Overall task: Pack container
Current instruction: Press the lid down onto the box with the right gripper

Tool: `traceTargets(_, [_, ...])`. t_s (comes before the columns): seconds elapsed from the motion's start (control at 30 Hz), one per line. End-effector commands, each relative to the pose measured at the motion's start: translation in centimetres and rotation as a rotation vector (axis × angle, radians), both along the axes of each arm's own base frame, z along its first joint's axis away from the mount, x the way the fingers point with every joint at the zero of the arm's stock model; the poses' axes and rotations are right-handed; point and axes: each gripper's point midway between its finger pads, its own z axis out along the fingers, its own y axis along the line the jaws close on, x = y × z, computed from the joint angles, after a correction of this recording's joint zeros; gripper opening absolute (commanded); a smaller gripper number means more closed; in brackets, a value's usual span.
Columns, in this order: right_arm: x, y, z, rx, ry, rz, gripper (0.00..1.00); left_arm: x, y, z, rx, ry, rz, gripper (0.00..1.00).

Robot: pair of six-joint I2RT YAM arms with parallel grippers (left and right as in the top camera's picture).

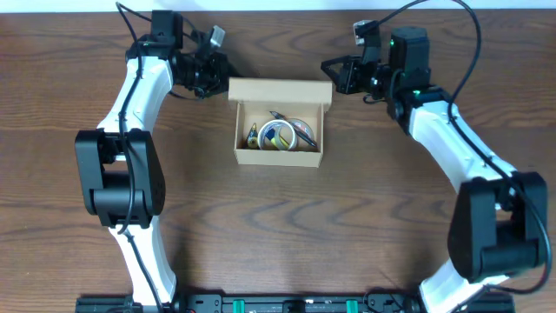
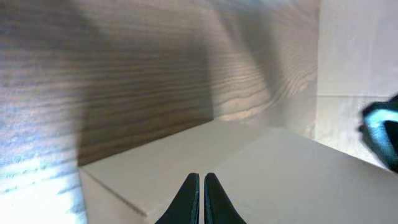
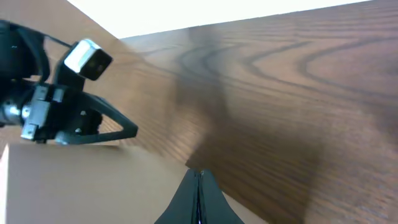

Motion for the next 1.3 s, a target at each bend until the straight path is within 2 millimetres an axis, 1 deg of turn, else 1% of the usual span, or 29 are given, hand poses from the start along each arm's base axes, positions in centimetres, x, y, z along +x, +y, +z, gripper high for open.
traceTargets(0.0, [-0.6, 0.4, 2.1, -0.028, -0.07, 0.032, 0.01, 0.1, 0.5, 1.2, 0.059, -0.075, -0.026, 0.06])
traceTargets(0.1, [-1.5, 0.9, 2.6, -0.046, -0.076, 0.057, 0.01, -0.1, 0.8, 1.1, 0.086, -0.077, -0.027, 0.05])
traceTargets(0.17, [-2.3, 1.7, 2.6, -0.06, -0.072, 0.084, 0.01, 0.0, 1.3, 1.2, 0.12, -0.085, -0.014, 0.06])
traceTargets(0.3, [-3.9, 3.8, 1.5, -0.104, -0.027, 0.108, 0.01, 0.2, 3.0, 2.0, 0.242, -0.122, 0.029, 0.06])
traceTargets(0.4, [-5.2, 5.9, 0.6, -0.156, -0.013, 0.133, 0.01, -0.1, 4.9, 3.1, 0.368, -0.146, 0.075, 0.06])
traceTargets(0.53, [-7.0, 8.9, 0.1, -0.193, -0.017, 0.179, 0.01, -0.6, 6.8, 4.7, 0.475, -0.171, 0.125, 0.06])
traceTargets(0.57, [-7.7, 9.6, -0.4, -0.221, -0.006, 0.185, 0.02, -0.8, 7.1, 5.2, 0.493, -0.182, 0.135, 0.06])
traceTargets(0.63, [-8.8, 10.3, -1.5, -0.284, 0.015, 0.179, 0.01, -1.0, 7.3, 6.0, 0.503, -0.193, 0.144, 0.06])
traceTargets(0.73, [-9.9, 10.6, -2.8, -0.366, 0.031, 0.181, 0.01, -1.1, 7.8, 6.8, 0.495, -0.193, 0.173, 0.06])
traceTargets(0.87, [-10.6, 9.9, -3.8, -0.415, 0.062, 0.183, 0.01, -1.1, 8.7, 6.8, 0.476, -0.16, 0.225, 0.06])
traceTargets(1.03, [-10.4, 8.7, -4.7, -0.489, 0.068, 0.154, 0.01, -1.1, 9.4, 6.9, 0.471, -0.148, 0.245, 0.06])
traceTargets(1.17, [-10.8, 8.6, -6.5, -0.517, 0.117, 0.167, 0.01, -1.2, 9.5, 6.9, 0.468, -0.141, 0.253, 0.06])
traceTargets(1.27, [-11.2, 8.4, -8.6, -0.547, 0.173, 0.18, 0.01, -1.2, 9.5, 6.9, 0.468, -0.141, 0.254, 0.06])
